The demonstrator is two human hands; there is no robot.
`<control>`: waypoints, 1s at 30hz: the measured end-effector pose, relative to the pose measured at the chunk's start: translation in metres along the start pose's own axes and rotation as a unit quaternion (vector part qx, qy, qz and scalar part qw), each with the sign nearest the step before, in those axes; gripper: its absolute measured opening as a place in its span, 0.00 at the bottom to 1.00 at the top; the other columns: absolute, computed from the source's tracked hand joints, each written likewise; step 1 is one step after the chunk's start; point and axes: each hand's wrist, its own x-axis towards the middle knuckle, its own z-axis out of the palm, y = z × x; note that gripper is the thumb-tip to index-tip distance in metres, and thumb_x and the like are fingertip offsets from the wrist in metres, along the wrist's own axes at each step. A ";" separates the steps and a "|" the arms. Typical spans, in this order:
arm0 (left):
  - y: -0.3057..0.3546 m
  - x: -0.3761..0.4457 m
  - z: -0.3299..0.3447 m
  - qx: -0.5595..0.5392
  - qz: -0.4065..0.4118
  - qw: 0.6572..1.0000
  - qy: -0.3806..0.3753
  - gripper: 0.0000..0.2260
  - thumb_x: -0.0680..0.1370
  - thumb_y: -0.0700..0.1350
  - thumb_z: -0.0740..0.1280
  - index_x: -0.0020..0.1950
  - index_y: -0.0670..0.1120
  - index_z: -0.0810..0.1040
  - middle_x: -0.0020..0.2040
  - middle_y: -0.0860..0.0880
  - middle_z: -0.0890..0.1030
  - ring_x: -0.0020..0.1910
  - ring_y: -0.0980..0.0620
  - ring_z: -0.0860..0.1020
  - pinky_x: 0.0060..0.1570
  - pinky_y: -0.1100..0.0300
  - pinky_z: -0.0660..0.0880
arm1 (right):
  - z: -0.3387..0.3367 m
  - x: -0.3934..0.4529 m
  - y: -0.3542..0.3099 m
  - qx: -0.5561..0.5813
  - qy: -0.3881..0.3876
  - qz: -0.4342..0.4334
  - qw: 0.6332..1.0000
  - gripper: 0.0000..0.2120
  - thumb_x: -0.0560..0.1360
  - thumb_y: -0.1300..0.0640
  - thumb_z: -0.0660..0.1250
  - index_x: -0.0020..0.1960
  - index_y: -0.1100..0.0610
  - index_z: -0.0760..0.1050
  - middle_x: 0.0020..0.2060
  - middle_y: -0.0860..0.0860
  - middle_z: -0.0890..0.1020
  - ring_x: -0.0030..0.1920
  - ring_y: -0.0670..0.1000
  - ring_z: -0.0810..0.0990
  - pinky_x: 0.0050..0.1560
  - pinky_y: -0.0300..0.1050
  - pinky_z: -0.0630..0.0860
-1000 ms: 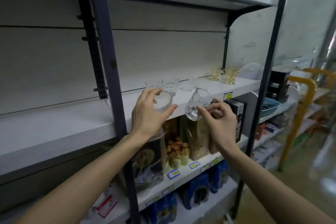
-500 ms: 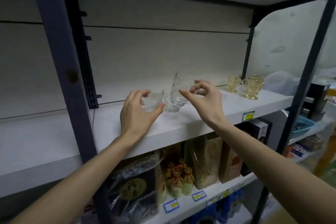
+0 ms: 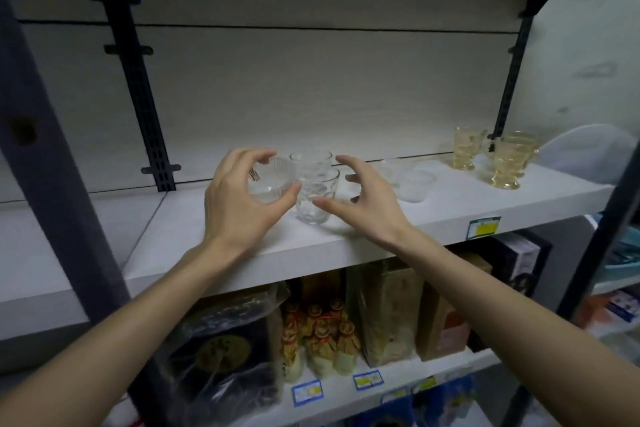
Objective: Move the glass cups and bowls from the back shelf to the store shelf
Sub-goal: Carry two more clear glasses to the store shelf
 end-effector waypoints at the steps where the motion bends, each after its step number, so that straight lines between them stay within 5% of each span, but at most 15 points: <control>1: 0.009 0.001 0.005 0.002 0.008 1.000 0.008 0.23 0.71 0.58 0.76 0.62 0.50 0.80 0.55 0.54 0.79 0.49 0.54 0.76 0.50 0.60 0.73 | -0.013 -0.001 0.008 0.004 0.004 -0.018 1.000 0.35 0.71 0.38 0.75 0.74 0.48 0.70 0.70 0.43 0.74 0.65 0.45 0.76 0.60 0.48 0.79; 7: 0.089 0.011 0.073 -0.010 0.044 0.999 -0.024 0.24 0.71 0.60 0.75 0.62 0.49 0.80 0.55 0.54 0.79 0.46 0.55 0.76 0.48 0.61 0.72 | -0.104 -0.006 0.087 -0.090 0.116 -0.072 0.986 0.14 0.79 0.52 0.68 0.63 0.51 0.77 0.65 0.46 0.78 0.67 0.48 0.74 0.64 0.50 0.75; 10: 0.108 0.011 0.123 0.033 -0.002 0.994 -0.102 0.26 0.72 0.64 0.73 0.65 0.53 0.79 0.58 0.58 0.78 0.49 0.57 0.76 0.51 0.58 0.74 | -0.131 -0.006 0.122 -0.128 0.111 -0.061 0.984 0.15 0.78 0.53 0.68 0.64 0.55 0.77 0.65 0.50 0.78 0.68 0.52 0.73 0.68 0.45 0.68; 16: 0.114 0.004 0.171 0.147 -0.039 0.967 -0.206 0.29 0.74 0.65 0.69 0.72 0.53 0.75 0.69 0.55 0.75 0.62 0.51 0.78 0.55 0.55 0.71 | -0.141 -0.010 0.153 -0.140 0.015 -0.028 0.990 0.24 0.76 0.44 0.64 0.68 0.56 0.74 0.67 0.53 0.76 0.70 0.56 0.71 0.71 0.56 0.68; 24: 0.125 -0.003 0.163 0.228 -0.044 0.957 -0.176 0.36 0.74 0.69 0.65 0.77 0.52 0.69 0.75 0.51 0.68 0.72 0.48 0.69 0.65 0.48 0.70 | -0.142 -0.028 0.149 -0.080 0.048 -0.044 0.995 0.22 0.79 0.47 0.64 0.70 0.56 0.72 0.70 0.53 0.74 0.74 0.55 0.68 0.74 0.57 0.65; 30: 0.116 -0.048 0.094 0.234 0.083 0.963 -0.108 0.23 0.80 0.57 0.66 0.72 0.48 0.74 0.76 0.47 0.70 0.74 0.47 0.69 0.72 0.49 0.66 | -0.109 -0.067 0.103 -0.090 0.052 -0.159 0.982 0.22 0.78 0.52 0.68 0.71 0.56 0.73 0.73 0.52 0.73 0.78 0.54 0.64 0.76 0.49 0.61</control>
